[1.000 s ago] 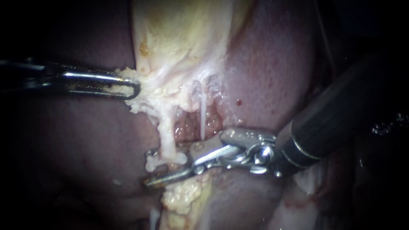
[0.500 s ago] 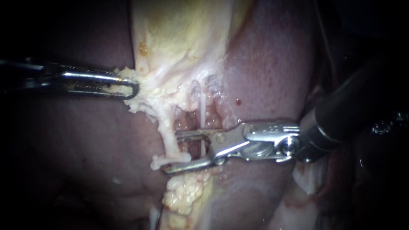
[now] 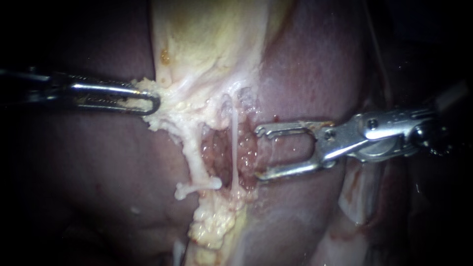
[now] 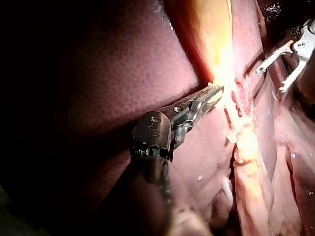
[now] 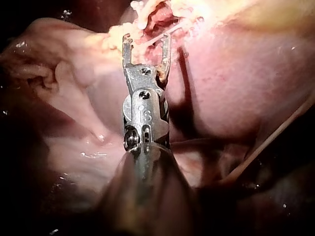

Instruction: Going back first clip left tube

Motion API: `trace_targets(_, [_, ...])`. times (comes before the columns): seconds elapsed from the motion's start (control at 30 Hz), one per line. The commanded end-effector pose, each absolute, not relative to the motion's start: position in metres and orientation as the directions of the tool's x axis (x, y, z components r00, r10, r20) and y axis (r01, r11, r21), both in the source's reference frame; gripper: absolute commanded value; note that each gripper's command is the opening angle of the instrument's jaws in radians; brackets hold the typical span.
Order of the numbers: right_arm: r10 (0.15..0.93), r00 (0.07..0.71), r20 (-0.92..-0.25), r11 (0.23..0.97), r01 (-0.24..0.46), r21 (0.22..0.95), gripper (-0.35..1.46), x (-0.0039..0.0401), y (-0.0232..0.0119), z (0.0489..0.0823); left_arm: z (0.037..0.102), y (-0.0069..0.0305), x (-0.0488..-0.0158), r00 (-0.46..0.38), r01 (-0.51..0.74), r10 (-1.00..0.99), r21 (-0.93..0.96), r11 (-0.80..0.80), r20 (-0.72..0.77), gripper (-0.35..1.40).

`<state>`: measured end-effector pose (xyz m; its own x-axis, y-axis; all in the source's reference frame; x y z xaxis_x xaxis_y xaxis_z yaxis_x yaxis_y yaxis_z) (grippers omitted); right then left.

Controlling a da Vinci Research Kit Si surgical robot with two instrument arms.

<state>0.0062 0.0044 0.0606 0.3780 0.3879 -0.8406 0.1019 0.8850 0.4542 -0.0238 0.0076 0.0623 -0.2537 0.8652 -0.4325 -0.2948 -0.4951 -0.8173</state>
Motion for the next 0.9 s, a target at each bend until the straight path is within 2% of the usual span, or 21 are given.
trace_targets(0.03, [0.392,0.377,-0.839,0.884,0.1,0.458,0.5,0.0059,0.0045,0.0603,0.0623,0.0076,-0.0238,-0.254,-0.295,0.865,-0.817,-0.495,-0.433,-0.35])
trace_targets(0.43, [0.391,0.376,-0.84,0.883,0.103,0.458,0.5,0.0047,0.0043,0.0598,0.0627,0.0076,-0.0241,-0.253,-0.296,0.865,-0.816,-0.496,-0.434,-0.35])
trace_targets(0.9, [0.391,0.376,-0.84,0.883,0.103,0.458,0.5,0.0047,0.0042,0.0596,0.067,0.0067,-0.0278,-0.26,-0.306,0.857,-0.804,-0.509,-0.444,-0.35])
